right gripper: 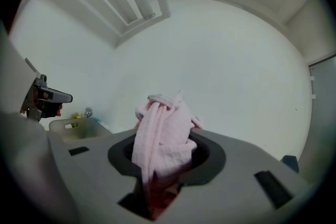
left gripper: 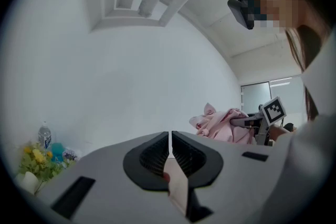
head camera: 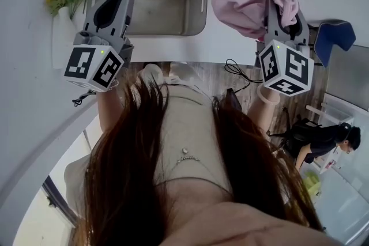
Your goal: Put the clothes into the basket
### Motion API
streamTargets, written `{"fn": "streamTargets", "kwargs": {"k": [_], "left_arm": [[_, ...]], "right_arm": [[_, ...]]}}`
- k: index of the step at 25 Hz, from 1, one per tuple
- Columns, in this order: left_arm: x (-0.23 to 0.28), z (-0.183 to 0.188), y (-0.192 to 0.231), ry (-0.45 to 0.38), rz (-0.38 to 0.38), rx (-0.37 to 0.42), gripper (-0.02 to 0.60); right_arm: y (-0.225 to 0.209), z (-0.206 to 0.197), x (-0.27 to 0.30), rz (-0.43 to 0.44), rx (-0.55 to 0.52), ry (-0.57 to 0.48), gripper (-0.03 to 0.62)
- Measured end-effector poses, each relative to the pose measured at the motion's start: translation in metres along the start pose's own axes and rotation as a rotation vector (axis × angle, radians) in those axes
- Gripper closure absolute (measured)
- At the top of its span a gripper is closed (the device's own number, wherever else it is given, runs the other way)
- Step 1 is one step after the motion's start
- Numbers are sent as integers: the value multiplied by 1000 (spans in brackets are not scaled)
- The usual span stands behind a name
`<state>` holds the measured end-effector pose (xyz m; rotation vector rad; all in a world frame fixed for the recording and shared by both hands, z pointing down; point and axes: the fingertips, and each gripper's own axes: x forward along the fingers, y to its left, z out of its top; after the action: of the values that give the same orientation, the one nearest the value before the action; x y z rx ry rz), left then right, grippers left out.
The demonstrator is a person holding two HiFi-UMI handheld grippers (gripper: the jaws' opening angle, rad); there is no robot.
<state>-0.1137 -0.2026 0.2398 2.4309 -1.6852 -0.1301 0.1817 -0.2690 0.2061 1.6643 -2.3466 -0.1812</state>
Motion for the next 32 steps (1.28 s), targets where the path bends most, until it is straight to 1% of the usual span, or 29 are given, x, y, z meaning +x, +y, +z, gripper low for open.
{"fn": "streamTargets", "kwargs": {"k": [6,11,16,27,32], "left_arm": [[-9,1,11,-12,31,-7,575],[-23,2,24,-23,76,-14,575],[-45,2,43,-36,141,-22,575],[-82,3,67,-53,252,-29,575],[-100,-4,86,-51,309,-39,575]], "right_arm": [[19,22,5,54,-13,-53,441],[41,34,11,111,-20,-83,441],[73,47,22,193,-25,-115,441],[128,58,40,338,-36,-143,441],[160,59,52,406,-47,-149,441]]}}
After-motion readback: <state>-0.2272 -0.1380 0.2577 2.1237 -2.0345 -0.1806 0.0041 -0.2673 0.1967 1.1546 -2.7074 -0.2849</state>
